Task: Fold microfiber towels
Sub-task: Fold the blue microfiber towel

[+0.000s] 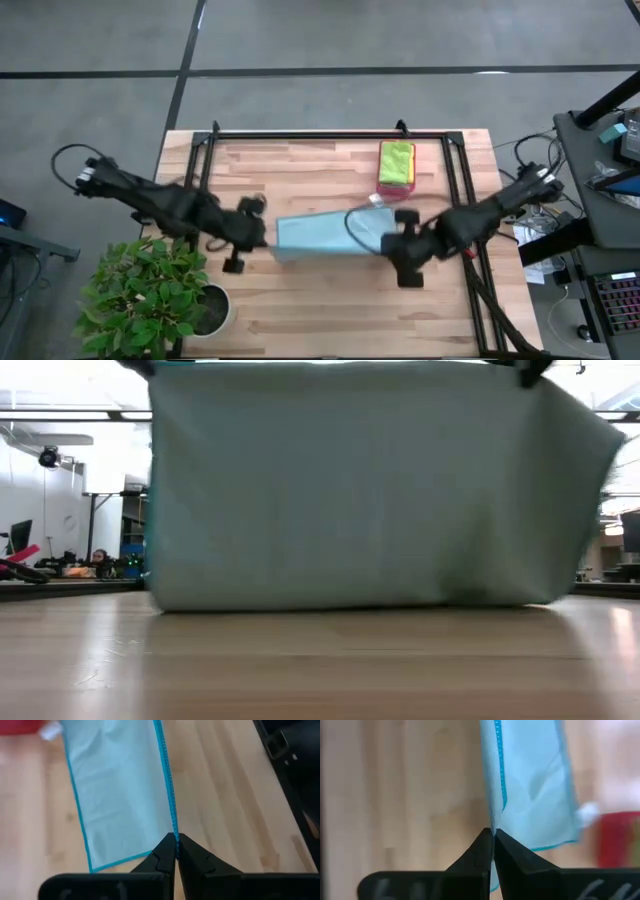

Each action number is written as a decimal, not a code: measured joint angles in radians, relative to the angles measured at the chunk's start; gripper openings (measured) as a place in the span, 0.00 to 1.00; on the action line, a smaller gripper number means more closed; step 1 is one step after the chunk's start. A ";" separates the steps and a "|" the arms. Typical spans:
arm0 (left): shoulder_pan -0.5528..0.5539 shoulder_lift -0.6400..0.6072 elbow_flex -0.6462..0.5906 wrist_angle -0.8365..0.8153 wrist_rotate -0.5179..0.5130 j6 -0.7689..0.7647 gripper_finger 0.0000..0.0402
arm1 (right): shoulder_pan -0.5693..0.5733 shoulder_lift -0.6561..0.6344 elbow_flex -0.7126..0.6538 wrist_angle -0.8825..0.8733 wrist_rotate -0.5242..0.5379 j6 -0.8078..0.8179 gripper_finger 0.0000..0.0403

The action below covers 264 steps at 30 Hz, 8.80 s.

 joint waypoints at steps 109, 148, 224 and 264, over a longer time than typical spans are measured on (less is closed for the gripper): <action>-0.267 0.588 -0.037 0.457 0.211 -0.263 0.00 | 0.339 0.119 -0.581 0.722 -0.113 0.419 0.46; -0.265 0.542 -0.030 0.384 0.182 -0.267 0.00 | 0.333 0.033 -0.611 0.772 -0.120 0.363 0.02; 0.260 0.481 -0.136 0.134 -0.056 0.029 0.00 | -0.403 -0.064 -0.581 0.381 -0.060 -0.337 0.02; 0.260 0.482 -0.188 0.152 -0.079 -0.048 0.35 | -0.448 -0.073 -0.622 0.419 -0.058 -0.302 0.28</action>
